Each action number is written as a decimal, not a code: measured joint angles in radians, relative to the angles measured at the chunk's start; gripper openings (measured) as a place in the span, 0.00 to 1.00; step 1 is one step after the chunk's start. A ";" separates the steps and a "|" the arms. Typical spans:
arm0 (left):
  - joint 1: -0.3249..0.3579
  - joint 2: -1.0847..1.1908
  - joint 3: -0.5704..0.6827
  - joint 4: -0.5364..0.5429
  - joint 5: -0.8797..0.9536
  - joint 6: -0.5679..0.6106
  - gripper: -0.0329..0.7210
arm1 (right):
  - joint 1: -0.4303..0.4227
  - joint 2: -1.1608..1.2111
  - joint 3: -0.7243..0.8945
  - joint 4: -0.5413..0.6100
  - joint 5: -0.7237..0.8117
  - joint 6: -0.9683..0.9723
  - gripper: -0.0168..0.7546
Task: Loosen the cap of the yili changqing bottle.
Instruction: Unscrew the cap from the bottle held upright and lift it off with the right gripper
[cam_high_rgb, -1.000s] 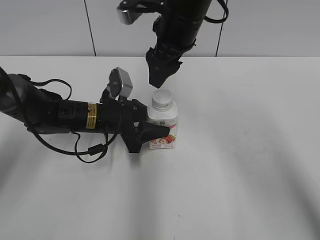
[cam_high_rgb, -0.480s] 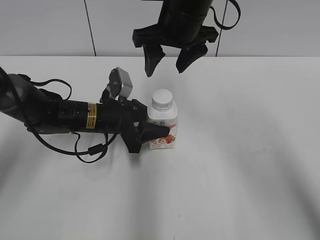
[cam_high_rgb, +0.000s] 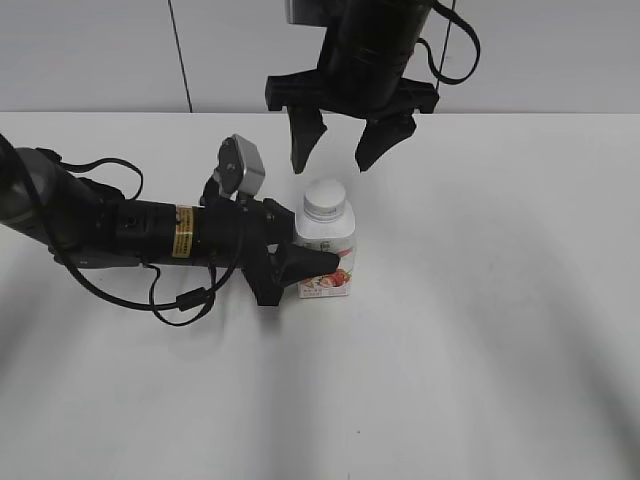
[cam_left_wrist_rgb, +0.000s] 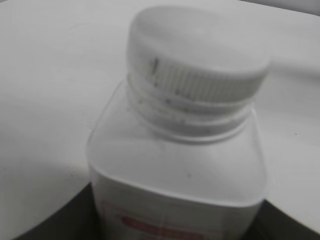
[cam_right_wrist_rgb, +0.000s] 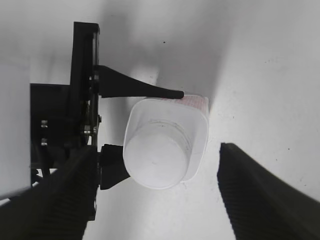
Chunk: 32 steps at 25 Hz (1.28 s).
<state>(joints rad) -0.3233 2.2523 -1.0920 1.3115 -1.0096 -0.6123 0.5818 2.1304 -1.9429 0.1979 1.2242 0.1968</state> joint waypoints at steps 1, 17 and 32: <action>0.000 0.000 0.000 0.000 0.000 0.000 0.55 | 0.000 0.000 0.000 0.000 0.000 0.002 0.78; 0.000 0.000 0.000 0.000 0.000 0.000 0.55 | 0.000 0.046 0.001 0.035 0.000 0.010 0.78; 0.000 0.000 0.000 0.000 0.000 0.000 0.55 | 0.000 0.074 0.001 0.050 0.000 0.012 0.66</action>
<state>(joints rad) -0.3233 2.2523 -1.0920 1.3115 -1.0096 -0.6123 0.5818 2.2041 -1.9417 0.2477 1.2242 0.2087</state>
